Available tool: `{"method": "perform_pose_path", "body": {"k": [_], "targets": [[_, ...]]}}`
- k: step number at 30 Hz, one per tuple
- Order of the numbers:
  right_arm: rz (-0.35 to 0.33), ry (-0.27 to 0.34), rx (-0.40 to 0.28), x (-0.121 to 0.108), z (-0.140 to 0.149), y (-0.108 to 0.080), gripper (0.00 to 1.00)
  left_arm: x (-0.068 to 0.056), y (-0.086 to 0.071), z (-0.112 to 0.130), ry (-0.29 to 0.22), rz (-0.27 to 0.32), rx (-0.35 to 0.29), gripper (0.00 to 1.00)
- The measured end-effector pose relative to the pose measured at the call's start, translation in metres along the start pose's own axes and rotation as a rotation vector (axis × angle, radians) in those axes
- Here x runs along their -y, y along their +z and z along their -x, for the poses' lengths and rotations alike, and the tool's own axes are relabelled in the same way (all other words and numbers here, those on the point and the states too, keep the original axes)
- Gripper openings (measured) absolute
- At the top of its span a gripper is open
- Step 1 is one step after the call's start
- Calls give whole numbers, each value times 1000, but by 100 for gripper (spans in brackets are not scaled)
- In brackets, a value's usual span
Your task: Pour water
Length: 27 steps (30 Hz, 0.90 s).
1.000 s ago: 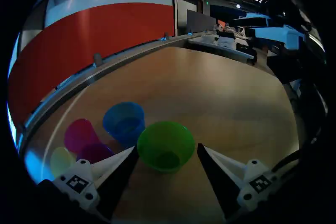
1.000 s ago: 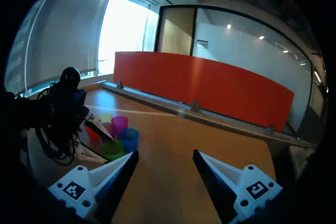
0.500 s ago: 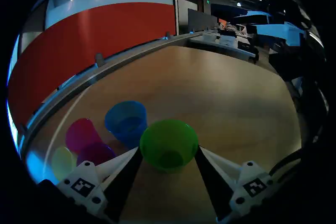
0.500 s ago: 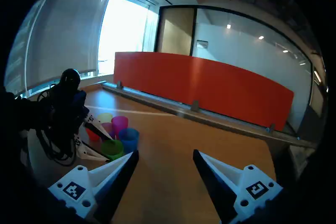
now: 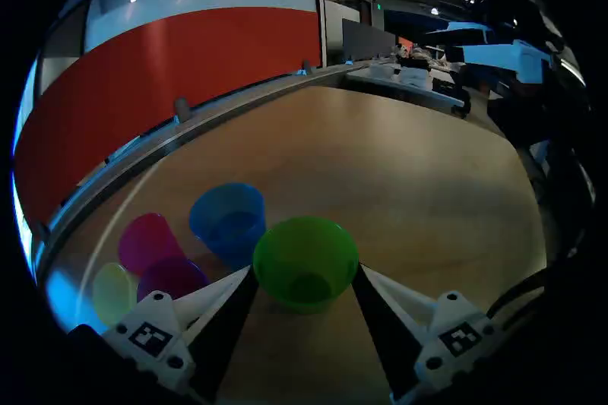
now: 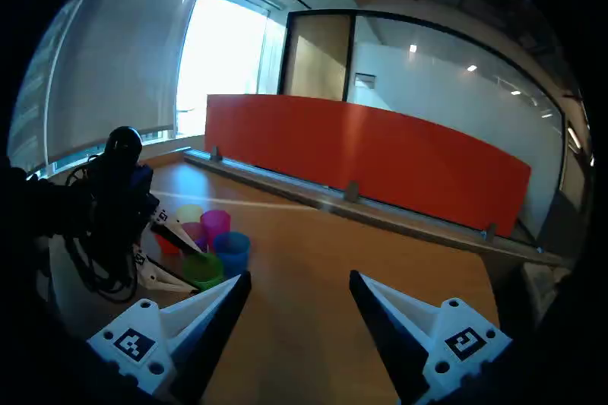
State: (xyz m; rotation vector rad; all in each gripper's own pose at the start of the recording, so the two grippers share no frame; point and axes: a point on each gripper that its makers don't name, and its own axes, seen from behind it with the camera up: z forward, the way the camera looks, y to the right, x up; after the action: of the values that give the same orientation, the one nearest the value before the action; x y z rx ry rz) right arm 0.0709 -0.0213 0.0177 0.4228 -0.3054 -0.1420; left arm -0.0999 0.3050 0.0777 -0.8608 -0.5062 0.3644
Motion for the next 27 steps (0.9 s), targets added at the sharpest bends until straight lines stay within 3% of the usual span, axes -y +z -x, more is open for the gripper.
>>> {"method": "perform_pose_path", "body": {"k": [15,27], "targets": [[-3,-3,-11,4,-5,-3,100,-16,-23,-25,-2,18,-77,85],[-5,-11,-28,10,-13,-6,100,-13,-56,-55,-14,-14,-166,85]]}}
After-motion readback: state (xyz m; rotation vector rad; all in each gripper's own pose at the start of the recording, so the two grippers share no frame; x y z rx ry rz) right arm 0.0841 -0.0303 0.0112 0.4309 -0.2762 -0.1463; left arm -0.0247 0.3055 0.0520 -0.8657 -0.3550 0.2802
